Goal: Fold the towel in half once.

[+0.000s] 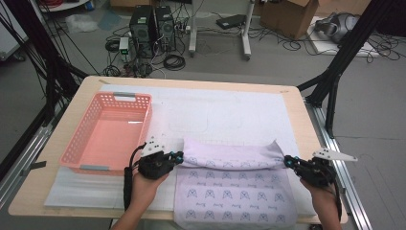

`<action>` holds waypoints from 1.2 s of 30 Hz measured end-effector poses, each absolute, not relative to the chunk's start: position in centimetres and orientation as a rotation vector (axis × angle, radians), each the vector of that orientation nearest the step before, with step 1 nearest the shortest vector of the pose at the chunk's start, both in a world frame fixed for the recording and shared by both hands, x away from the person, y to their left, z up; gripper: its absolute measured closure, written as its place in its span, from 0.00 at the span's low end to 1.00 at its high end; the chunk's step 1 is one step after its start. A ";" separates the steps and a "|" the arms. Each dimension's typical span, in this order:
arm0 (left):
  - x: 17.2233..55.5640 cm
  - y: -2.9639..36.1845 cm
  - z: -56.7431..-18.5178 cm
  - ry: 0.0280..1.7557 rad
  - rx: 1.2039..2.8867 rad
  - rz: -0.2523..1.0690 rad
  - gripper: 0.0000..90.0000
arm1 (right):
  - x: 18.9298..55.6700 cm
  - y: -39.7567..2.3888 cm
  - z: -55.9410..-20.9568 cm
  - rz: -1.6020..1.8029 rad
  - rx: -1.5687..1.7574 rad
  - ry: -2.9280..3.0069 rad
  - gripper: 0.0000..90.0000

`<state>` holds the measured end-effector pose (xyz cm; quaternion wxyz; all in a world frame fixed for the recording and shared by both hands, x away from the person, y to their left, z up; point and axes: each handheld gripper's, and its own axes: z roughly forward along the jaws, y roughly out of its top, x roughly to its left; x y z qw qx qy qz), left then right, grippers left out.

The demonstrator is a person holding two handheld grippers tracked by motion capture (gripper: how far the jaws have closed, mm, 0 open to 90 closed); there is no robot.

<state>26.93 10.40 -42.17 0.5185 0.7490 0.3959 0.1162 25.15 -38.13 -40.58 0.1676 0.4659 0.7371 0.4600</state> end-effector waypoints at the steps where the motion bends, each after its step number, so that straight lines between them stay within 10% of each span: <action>1: 26.5 10.5 -42.4 0.948 1.800 0.268 0.96 | 24.6 -38.2 -40.8 1.308 1.334 2.104 0.94; 8: 25.8 10.5 -44.1 0.973 1.862 0.133 0.89 | 22.2 -38.9 -42.9 1.289 1.401 2.172 0.90; 13: 27.5 10.5 -43.7 1.034 1.826 0.149 0.61 | 23.2 -38.9 -41.9 1.258 1.447 2.098 0.60; 22: 31.4 9.3 -43.7 1.097 1.846 0.224 0.50 | 27.6 -36.9 -41.0 1.171 1.462 2.099 0.56; 28: 32.8 8.7 -45.1 1.143 1.871 0.204 0.53 | 30.3 -35.6 -42.3 1.050 1.490 2.138 0.58; 33: 32.5 8.4 -45.0 1.080 1.913 0.244 0.93 | 30.9 -35.5 -42.9 1.022 1.474 2.176 0.89; 36: 32.0 8.8 -44.4 1.060 1.857 0.259 0.95 | 30.2 -35.8 -42.8 1.054 1.445 2.166 0.96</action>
